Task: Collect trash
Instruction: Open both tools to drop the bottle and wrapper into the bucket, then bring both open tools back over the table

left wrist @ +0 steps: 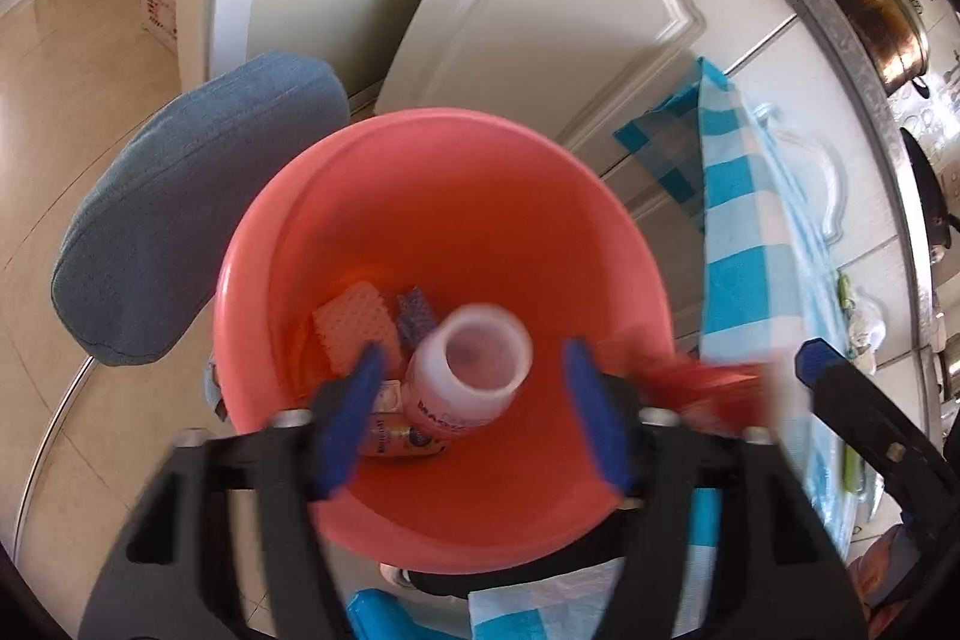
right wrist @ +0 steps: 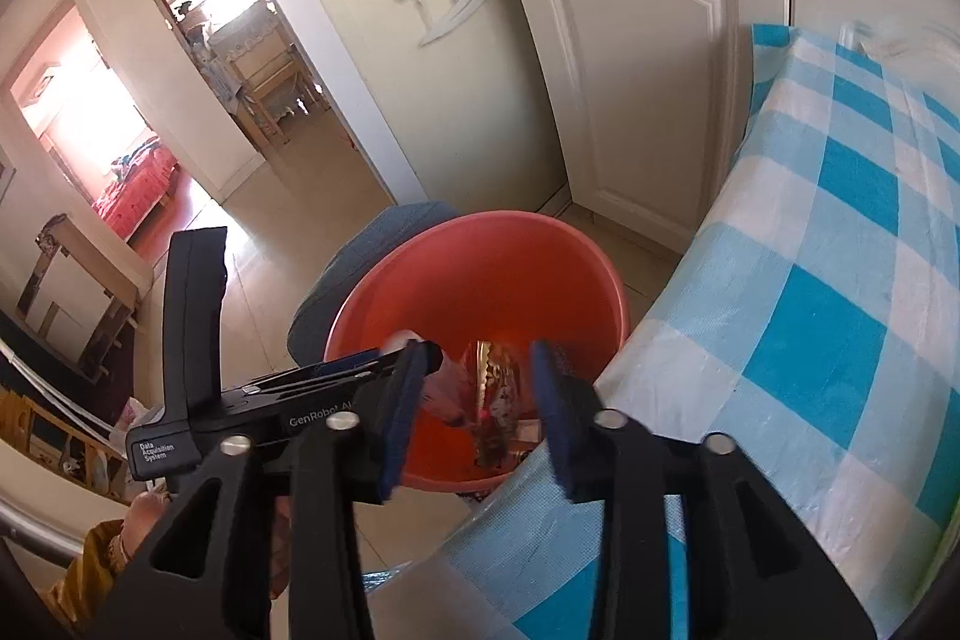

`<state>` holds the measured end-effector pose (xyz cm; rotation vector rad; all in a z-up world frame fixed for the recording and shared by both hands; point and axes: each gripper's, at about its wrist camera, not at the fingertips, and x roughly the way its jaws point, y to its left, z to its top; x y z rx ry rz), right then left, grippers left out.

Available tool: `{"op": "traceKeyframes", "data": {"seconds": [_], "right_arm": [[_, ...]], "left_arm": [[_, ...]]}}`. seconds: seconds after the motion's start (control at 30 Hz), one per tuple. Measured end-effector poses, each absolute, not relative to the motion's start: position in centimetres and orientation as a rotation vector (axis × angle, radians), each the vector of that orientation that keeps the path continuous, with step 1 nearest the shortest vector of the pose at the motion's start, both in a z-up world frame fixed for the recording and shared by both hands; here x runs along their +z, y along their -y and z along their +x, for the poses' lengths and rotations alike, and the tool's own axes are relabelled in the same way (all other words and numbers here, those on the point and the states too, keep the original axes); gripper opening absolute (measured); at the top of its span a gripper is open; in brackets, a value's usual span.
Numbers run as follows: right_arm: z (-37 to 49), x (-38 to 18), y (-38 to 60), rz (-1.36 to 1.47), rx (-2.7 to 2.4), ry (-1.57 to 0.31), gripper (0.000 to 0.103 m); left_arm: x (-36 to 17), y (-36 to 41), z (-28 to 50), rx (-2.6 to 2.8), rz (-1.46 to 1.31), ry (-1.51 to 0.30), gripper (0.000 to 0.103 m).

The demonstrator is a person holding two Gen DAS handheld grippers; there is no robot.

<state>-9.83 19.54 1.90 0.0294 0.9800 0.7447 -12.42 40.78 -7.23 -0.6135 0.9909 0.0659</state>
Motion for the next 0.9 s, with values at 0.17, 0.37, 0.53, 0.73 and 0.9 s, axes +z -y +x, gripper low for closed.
{"op": "traceKeyframes", "data": {"seconds": [0.17,0.37,0.53,0.73,0.9], "right_arm": [[-10.5,3.1,-16.7,0.111,0.715,-0.900,0.074],[-12.5,5.5,-13.5,0.124,0.667,-0.763,0.087],[-13.7,6.1,-11.5,0.133,0.657,-0.694,0.091],[-15.1,5.6,-10.2,0.138,0.678,-0.636,0.092],[-16.2,6.0,-9.1,0.136,0.673,-0.567,0.097]], "left_arm": [[-6.8,-41.1,-13.1,0.068,-0.618,-0.966,0.088],[-5.0,-41.8,-14.8,0.126,-0.617,-0.878,0.096],[-4.2,-41.5,-15.6,0.134,-0.630,-0.842,0.097],[-3.3,-40.4,-16.2,0.074,-0.663,-0.808,0.097],[-1.8,-38.8,-16.3,0.057,-0.622,-0.783,0.097]]}}
